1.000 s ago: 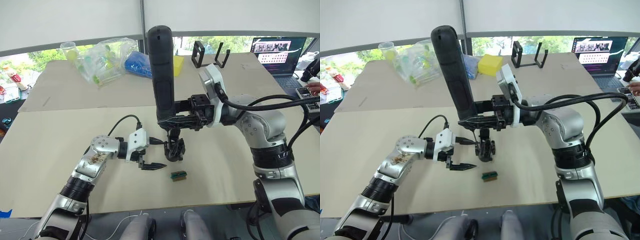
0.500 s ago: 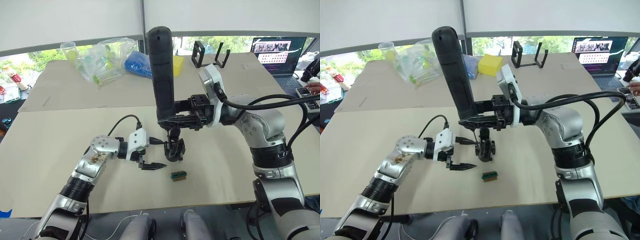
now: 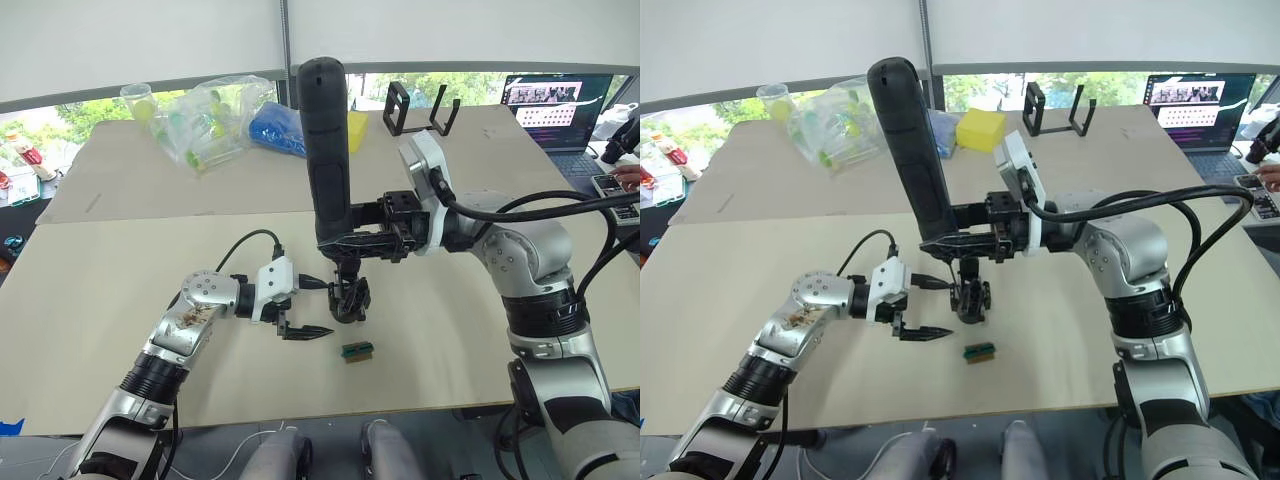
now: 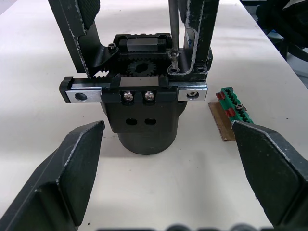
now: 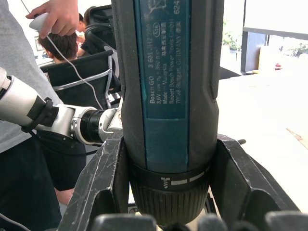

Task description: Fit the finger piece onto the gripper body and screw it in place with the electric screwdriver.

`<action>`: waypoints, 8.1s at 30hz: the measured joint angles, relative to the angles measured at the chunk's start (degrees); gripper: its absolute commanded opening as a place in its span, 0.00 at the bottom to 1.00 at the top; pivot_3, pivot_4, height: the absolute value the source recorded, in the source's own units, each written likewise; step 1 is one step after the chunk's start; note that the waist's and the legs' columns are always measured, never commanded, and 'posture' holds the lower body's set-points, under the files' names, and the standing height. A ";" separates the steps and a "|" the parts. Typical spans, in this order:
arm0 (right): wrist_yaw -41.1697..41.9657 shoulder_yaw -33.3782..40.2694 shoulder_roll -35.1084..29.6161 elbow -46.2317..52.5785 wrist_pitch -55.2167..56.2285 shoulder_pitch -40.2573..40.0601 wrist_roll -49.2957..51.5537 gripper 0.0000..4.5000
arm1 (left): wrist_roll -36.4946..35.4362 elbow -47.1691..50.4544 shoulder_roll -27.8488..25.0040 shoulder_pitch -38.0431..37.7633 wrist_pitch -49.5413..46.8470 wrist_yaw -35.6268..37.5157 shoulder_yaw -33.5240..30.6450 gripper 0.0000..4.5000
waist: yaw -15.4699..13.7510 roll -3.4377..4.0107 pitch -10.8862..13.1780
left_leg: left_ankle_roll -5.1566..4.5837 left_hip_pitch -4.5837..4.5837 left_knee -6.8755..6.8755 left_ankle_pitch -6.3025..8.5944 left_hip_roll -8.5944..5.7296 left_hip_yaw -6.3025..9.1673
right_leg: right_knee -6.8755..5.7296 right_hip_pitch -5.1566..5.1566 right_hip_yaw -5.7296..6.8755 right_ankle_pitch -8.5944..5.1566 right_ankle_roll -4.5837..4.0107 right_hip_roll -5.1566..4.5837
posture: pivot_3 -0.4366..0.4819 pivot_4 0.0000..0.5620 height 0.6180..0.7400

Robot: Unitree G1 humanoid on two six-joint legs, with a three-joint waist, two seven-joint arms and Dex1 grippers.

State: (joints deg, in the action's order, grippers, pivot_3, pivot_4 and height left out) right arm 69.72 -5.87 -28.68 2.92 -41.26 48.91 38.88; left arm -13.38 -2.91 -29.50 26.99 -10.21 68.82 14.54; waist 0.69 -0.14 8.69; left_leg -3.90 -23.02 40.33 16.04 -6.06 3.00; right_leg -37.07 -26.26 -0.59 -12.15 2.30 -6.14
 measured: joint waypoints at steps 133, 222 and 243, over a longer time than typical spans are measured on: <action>2.09 -0.18 0.03 1.92 3.44 -1.99 -2.24 0.43 | 0.02 0.00 0.45 0.00 0.02 -0.25 0.00 1.00 | -0.01 0.00 0.00 | 0.00 0.00 0.00 0.00 0.00 0.00 | 0.00 0.00 0.01 0.00 0.00 0.01 | 0.48 0.27 0.98; 6.68 -2.50 0.18 -5.23 17.70 -4.87 -5.00 0.43 | 5.57 -26.36 12.75 8.31 12.43 -1.84 1.88 0.51 | -0.55 -0.41 -0.58 | 0.01 0.21 0.36 0.00 0.03 0.00 | -0.01 0.25 -0.02 0.00 0.00 0.02 | 0.48 0.27 0.98; 5.09 -2.18 0.17 -3.52 19.90 -7.11 -4.99 0.43 | 5.58 -26.07 12.63 7.86 12.31 -2.32 1.88 0.51 | -0.50 -0.60 -0.87 | 0.02 0.23 0.31 0.00 0.04 0.00 | -0.01 0.24 -0.03 0.00 0.00 0.03 | 0.48 0.27 0.98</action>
State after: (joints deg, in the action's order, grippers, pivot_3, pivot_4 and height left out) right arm 74.81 -8.06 -28.51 -0.60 -21.37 41.80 33.89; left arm -7.80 -28.99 -16.87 34.85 2.10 66.50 16.42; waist 0.19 -0.74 7.82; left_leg -3.89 -22.79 40.65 16.04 -6.02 3.00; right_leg -37.08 -26.02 -0.63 -12.15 2.30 -6.12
